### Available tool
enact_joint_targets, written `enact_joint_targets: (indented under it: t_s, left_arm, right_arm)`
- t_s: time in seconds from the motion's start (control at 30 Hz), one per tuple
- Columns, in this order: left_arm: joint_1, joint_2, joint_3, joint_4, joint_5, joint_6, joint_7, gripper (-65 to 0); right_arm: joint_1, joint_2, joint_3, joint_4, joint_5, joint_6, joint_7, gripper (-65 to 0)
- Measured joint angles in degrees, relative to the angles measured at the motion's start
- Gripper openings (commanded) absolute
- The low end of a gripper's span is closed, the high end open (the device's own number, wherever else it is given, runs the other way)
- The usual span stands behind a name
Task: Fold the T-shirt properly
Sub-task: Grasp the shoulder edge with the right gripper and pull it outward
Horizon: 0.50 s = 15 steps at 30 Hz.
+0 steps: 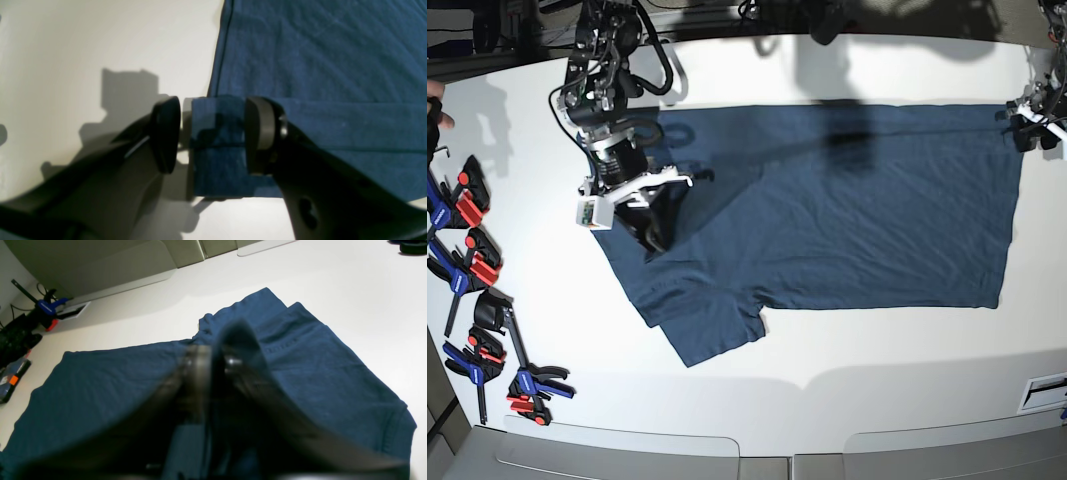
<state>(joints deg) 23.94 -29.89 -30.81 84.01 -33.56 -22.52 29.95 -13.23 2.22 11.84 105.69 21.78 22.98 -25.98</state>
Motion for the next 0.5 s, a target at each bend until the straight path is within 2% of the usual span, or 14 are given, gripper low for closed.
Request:
enact_joint_targets:
  t_s: [0.07,0.2,0.33,0.4,0.5]
  left_arm:
    - [0.00,0.00,0.00,0.00,0.00,0.00,0.00,-36.6]
    - [0.00,0.00,0.00,0.00,0.00,0.00,0.00,-36.6]
    - [-0.02,-0.07,0.00,0.00,0.00,-0.07,0.00,-38.6]
    - [0.02,-0.39,0.00,0.37,0.42,-3.02,0.02,-46.7]
    - [-0.02,-0.59,0.00,3.76,0.26,-6.64,-0.07,-62.5]
  right_arm:
    - [0.02,0.00,0.00,-0.02,0.04,0.00,0.00,-37.1]
    - [0.02,-0.02,-0.02,-0.07,0.07,0.00,-0.22,-36.9]
    - [-0.13,0.42,0.00,-0.09,0.07,0.02,-4.02,-37.7]
    - [-0.66,0.46,0.42,-0.11,0.07,0.02,-5.18,-45.5]
    - [-2.69,0.44,1.84,-0.11,0.28,0.20,-5.49,-65.0]
